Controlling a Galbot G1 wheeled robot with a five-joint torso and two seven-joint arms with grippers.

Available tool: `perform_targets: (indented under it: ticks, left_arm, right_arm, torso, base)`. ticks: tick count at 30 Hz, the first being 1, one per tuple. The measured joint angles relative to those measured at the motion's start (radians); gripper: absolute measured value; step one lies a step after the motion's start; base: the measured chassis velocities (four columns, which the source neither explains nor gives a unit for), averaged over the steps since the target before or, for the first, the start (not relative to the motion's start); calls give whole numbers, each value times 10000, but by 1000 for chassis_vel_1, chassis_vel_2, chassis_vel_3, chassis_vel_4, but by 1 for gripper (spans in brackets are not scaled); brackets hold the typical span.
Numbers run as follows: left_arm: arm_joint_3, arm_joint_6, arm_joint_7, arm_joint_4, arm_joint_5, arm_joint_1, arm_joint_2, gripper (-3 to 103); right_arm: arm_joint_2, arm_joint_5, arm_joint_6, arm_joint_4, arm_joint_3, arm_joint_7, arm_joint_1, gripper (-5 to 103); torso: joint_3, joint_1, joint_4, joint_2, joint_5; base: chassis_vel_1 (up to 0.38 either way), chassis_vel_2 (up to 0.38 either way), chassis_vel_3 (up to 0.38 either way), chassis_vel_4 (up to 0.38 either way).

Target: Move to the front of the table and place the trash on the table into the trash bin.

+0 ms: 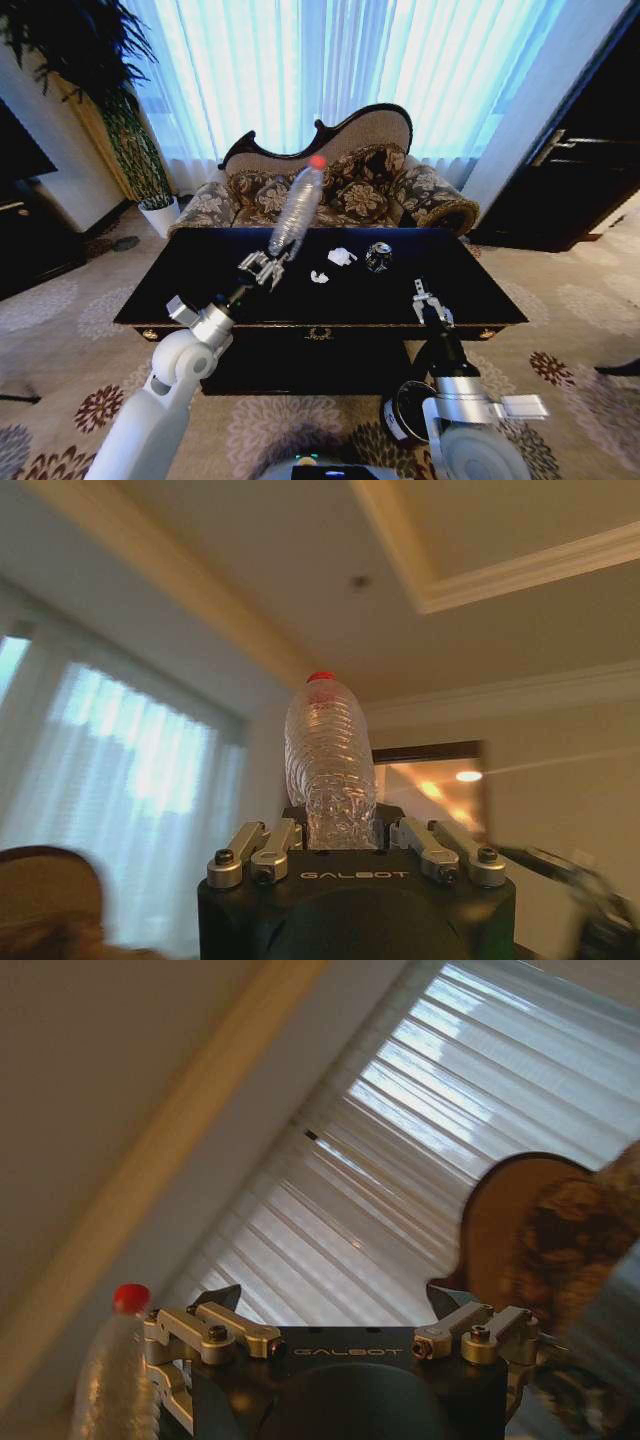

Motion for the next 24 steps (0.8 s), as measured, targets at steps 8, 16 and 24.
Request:
perform_targets:
  ticks: [8, 16, 24]
  left_arm:
    - [169, 481, 1697, 149, -406, -170, 198, 32]
    - [263, 831, 2536, 224, -437, -358, 530, 32]
    - [825, 1107, 2686, 443, -152, -807, 734, 32]
  right_arm:
    - [-163, 243, 543, 16, -103, -1614, -146, 100]
    - [-364, -495, 701, 16, 6, -2539, -250, 100]
    - [-427, -924, 687, 16, -101, -3134, -237, 100]
  torso:
    - [0, -1, 0, 0, 1]
    - [0, 0, 0, 0, 1]
    - [0, 0, 0, 0, 2]
  base:
    - [0, 0, 0, 0]
    - [0, 0, 0, 0]
    - [0, 0, 0, 0]
